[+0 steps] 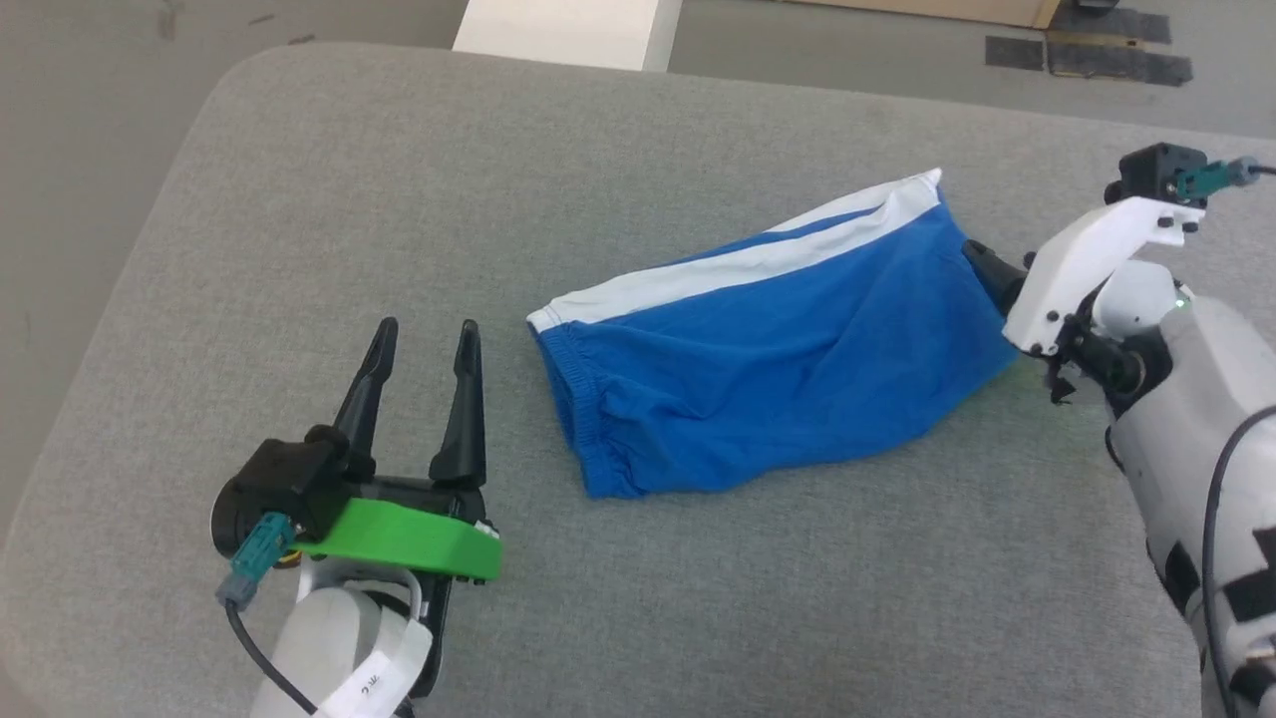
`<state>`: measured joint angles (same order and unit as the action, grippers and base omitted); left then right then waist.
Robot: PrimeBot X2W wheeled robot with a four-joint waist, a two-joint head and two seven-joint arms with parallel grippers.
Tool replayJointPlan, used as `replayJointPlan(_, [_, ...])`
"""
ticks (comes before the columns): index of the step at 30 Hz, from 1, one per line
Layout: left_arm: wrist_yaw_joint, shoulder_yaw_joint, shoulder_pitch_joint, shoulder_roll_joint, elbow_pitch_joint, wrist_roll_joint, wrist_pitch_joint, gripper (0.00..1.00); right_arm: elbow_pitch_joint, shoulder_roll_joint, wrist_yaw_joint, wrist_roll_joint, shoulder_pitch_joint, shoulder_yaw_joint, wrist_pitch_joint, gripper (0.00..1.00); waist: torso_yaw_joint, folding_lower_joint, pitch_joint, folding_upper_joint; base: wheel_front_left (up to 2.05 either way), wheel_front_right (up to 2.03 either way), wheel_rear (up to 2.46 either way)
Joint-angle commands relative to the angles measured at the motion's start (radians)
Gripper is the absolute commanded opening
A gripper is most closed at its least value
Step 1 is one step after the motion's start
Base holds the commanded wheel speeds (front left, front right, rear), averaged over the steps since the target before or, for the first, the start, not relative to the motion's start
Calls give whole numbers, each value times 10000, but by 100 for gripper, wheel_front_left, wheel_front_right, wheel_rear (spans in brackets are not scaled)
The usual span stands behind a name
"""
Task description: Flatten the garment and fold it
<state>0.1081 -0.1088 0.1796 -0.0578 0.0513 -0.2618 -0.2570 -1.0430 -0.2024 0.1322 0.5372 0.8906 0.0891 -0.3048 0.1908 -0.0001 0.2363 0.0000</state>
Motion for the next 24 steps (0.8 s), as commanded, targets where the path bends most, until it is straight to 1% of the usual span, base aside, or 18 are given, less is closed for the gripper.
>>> replayJointPlan(1, [77,-16,-73,54,-29,202,-46,100,-371,16,-15,-308,357,-175,-202,100,128,1,142,0,0,0,0])
replayJointPlan(6, [148,-133,-11,70,-91,245,-46,100,-1610,22,-15,-1174,1293,-736,-752,100,277,1,436,0,0,0,0])
replayJointPlan(9, [162,-204,55,72,-125,137,-47,100,-2079,71,-15,-1658,1733,-953,-1140,100,338,1,636,0,0,0,0])
replayJointPlan(15, [122,-269,154,74,-122,-16,-47,100,-2365,573,-15,-2140,2032,-1099,-2328,100,397,1,863,0,0,0,0])
replayJointPlan(18, [72,-294,190,74,-113,-61,-47,100,-2403,638,-15,-2370,1994,-1042,-2763,100,418,1,899,0,0,0,0])
replayJointPlan(19, [57,-306,202,74,-108,-78,-47,100,-2413,642,-15,-2424,1964,-1067,-2896,77,431,1,901,0,0,0,0])
replayJointPlan(20, [48,-314,209,74,-100,-89,-47,100,-2421,630,-15,-2483,1938,-1096,-2995,40,443,1,900,0,0,0,0])
replayJointPlan(21, [48,-310,216,75,-92,-91,-47,100,-2426,618,-15,-2531,1924,-1119,-3037,24,451,1,904,0,0,0,0])
replayJointPlan(22, [49,-296,228,75,-85,-94,-47,100,-2430,616,-15,-2576,1919,-1156,-3054,2,456,1,912,0,0,0,0])
replayJointPlan(24, [44,-272,240,75,-75,-97,-47,100,-2433,700,-15,-2476,1923,-1346,-3046,0,453,1,923,0,0,0,0])
